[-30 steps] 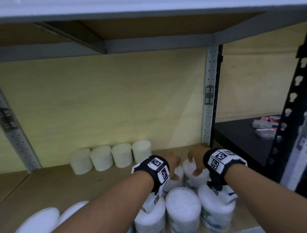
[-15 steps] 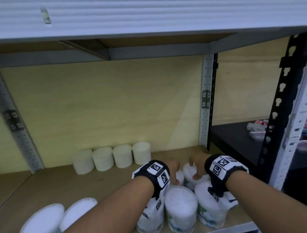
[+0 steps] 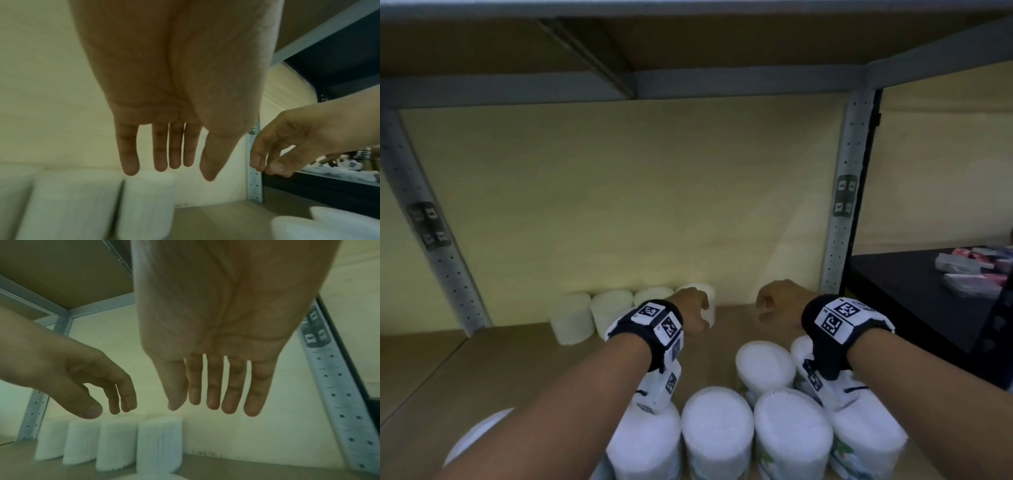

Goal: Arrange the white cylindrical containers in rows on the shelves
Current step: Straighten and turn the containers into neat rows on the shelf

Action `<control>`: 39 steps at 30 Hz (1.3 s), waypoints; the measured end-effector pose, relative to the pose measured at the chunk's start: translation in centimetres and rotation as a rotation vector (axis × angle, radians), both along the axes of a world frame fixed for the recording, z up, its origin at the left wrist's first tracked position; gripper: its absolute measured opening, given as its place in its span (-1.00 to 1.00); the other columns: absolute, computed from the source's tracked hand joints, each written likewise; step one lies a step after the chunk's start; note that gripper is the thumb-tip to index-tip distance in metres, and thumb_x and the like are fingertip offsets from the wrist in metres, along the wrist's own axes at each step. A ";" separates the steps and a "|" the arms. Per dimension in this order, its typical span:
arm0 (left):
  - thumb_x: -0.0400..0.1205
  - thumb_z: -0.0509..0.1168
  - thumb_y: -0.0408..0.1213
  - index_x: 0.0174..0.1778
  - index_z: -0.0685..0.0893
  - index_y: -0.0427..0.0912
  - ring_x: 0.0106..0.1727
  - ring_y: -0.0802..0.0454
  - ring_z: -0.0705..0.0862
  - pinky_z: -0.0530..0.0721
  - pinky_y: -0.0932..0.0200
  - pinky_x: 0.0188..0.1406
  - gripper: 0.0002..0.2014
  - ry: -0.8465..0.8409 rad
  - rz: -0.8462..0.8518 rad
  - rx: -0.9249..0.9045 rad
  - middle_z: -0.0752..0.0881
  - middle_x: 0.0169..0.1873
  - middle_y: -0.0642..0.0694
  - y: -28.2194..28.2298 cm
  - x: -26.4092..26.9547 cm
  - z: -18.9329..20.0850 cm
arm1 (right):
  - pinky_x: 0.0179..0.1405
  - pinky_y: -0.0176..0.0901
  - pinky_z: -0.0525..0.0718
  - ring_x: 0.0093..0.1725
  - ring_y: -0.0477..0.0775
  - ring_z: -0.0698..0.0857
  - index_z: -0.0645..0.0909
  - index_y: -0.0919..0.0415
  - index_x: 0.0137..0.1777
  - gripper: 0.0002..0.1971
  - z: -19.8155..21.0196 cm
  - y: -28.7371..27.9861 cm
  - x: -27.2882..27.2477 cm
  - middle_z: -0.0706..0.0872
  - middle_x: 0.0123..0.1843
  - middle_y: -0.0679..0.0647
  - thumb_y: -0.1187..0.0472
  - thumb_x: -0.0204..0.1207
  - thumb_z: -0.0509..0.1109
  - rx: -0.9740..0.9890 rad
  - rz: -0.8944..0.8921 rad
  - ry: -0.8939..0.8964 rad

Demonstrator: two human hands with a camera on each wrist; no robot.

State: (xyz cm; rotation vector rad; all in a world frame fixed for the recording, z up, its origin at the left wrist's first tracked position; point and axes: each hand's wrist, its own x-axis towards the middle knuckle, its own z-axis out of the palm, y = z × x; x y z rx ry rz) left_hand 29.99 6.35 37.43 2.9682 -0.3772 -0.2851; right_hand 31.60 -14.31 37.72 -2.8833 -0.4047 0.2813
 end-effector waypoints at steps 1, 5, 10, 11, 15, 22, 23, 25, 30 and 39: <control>0.67 0.26 -0.17 0.59 0.32 -0.22 0.51 -0.10 0.43 0.44 0.14 0.44 -0.44 0.006 0.027 -0.006 0.39 0.53 -0.17 1.1 0.4 0.0 | 0.18 -0.19 0.56 0.29 0.13 0.61 0.60 0.20 0.31 -0.65 0.0 0.9 0.6 0.58 0.35 0.14 0.12 0.56 0.36 -0.002 0.013 -0.012; 0.64 0.30 -0.17 0.47 0.45 -0.22 0.39 -0.13 0.53 0.53 0.10 0.32 -0.52 -0.023 0.112 -0.070 0.50 0.42 -0.19 5.2 2.1 -0.4 | 0.27 -0.14 0.55 0.30 0.15 0.59 0.54 0.21 0.38 -0.61 -0.1 4.4 2.7 0.57 0.35 0.16 0.11 0.58 0.36 -0.006 0.072 -0.051; 0.63 0.31 -0.15 0.47 0.44 -0.20 0.41 -0.12 0.49 0.50 0.08 0.36 -0.51 -0.048 0.194 -0.108 0.46 0.43 -0.18 9.3 4.6 -1.9 | 0.19 -0.16 0.56 0.27 0.15 0.62 0.54 0.22 0.38 -0.59 -0.6 8.2 5.7 0.59 0.36 0.15 0.06 0.59 0.35 -0.016 0.085 -0.072; 0.64 0.30 -0.15 0.46 0.44 -0.19 0.41 -0.12 0.49 0.50 0.08 0.37 -0.52 -0.048 0.203 -0.112 0.45 0.42 -0.18 9.9 5.1 -2.3 | 0.22 -0.14 0.56 0.29 0.15 0.61 0.54 0.22 0.39 -0.58 -0.7 8.8 6.3 0.58 0.37 0.15 0.05 0.59 0.35 -0.028 0.088 -0.069; 0.66 0.26 -0.13 0.48 0.41 -0.20 0.45 -0.14 0.44 0.47 0.04 0.40 -0.53 -0.037 0.220 -0.105 0.41 0.45 -0.20 11.6 7.2 -3.2 | 0.32 -0.09 0.54 0.36 0.16 0.57 0.51 0.22 0.42 -0.53 -1.3 10.8 8.7 0.54 0.43 0.15 -0.02 0.60 0.33 -0.070 0.093 -0.053; 0.63 0.29 -0.03 0.46 0.46 -0.19 0.45 -0.16 0.48 0.46 -0.03 0.45 -0.48 -0.108 0.185 -0.097 0.43 0.47 -0.19 11.1 9.6 -4.8 | 0.35 -0.06 0.54 0.38 0.18 0.56 0.51 0.24 0.43 -0.45 -3.1 13.0 11.3 0.53 0.45 0.17 -0.09 0.55 0.37 -0.153 0.087 -0.040; 0.63 0.30 -0.04 0.46 0.47 -0.22 0.45 -0.16 0.48 0.47 0.01 0.44 -0.48 -0.110 0.172 -0.099 0.43 0.47 -0.20 10.9 9.9 -4.9 | 0.35 -0.07 0.53 0.39 0.18 0.56 0.50 0.24 0.44 -0.44 -3.3 13.2 11.6 0.53 0.45 0.18 -0.09 0.55 0.37 -0.170 0.088 -0.035; 0.63 0.31 -0.08 0.44 0.51 -0.27 0.44 -0.15 0.50 0.47 0.07 0.39 -0.49 -0.118 0.154 -0.102 0.46 0.46 -0.22 10.7 10.2 -5.1 | 0.32 -0.08 0.54 0.37 0.19 0.57 0.50 0.26 0.43 -0.43 -3.3 13.5 11.9 0.54 0.44 0.18 -0.09 0.55 0.38 -0.192 0.092 -0.032; 0.61 0.34 -0.07 0.40 0.56 -0.28 0.39 -0.16 0.55 0.51 0.07 0.33 -0.50 -0.130 0.141 -0.111 0.52 0.42 -0.22 10.9 10.3 -5.0 | 0.28 -0.07 0.57 0.33 0.20 0.60 0.55 0.27 0.38 -0.46 -3.0 13.8 12.1 0.59 0.38 0.19 -0.08 0.52 0.42 -0.211 0.090 -0.044; 0.63 0.32 -0.09 0.43 0.52 -0.26 0.43 -0.16 0.50 0.46 0.08 0.38 -0.52 -0.125 0.136 -0.123 0.47 0.45 -0.22 10.9 10.0 -4.9 | 0.35 -0.04 0.54 0.37 0.20 0.57 0.55 0.24 0.39 -0.52 -2.6 14.0 11.7 0.54 0.44 0.16 0.08 0.51 0.47 -0.258 0.134 -0.050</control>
